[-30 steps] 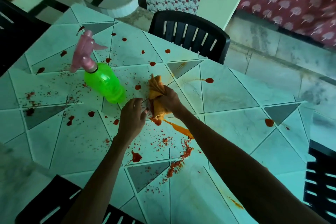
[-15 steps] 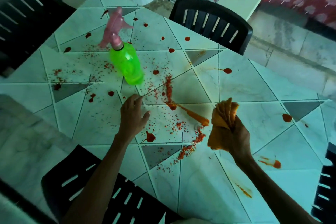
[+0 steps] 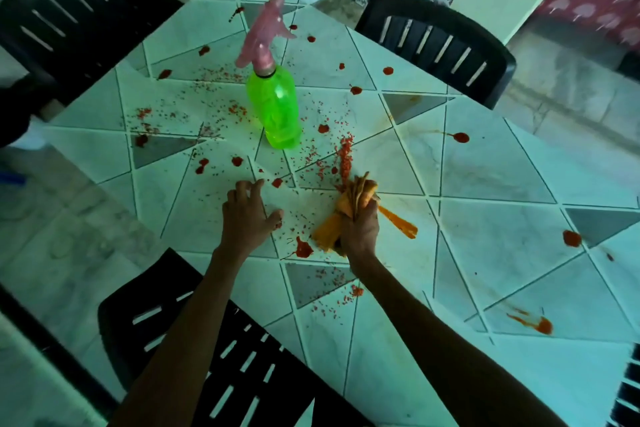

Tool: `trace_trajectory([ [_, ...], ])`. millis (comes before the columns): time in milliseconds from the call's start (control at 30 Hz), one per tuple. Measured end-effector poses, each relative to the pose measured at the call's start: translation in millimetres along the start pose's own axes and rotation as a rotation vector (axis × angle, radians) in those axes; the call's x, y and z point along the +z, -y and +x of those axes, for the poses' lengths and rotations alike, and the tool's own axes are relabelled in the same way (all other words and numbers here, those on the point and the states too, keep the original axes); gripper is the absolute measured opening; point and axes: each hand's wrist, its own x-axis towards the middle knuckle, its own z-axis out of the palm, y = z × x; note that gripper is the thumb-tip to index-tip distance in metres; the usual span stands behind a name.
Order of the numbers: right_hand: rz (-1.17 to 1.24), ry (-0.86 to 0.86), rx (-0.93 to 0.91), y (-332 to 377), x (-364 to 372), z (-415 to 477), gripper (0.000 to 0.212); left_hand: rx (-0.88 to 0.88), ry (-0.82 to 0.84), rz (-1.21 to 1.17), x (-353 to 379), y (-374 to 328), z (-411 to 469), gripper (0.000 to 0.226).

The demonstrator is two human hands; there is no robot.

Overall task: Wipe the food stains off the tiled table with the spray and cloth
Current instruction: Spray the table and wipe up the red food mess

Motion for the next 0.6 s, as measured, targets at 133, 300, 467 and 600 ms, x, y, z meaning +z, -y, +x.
trace_trajectory([
  [133, 0.092, 0.122, 0.012, 48.0, 49.3, 18.1, 0.037, -0.001, 0.009, -0.003, 1.9, 1.4, -1.7, 0.079],
  [300, 0.095, 0.288, 0.065, 54.5, 47.4, 35.0, 0.047, 0.006, -0.003, 0.018, 3.0, 1.2, -3.8, 0.076],
  [467, 0.164, 0.303, -0.009, 39.0, -26.7, 16.2, 0.054, 0.006, -0.015, 0.028, 6.7, 1.6, -5.6, 0.075],
  [600, 0.215, 0.285, -0.039, 25.3, -102.8, -14.7, 0.043, -0.007, -0.022, 0.03, 8.3, 0.7, -5.8, 0.071],
])
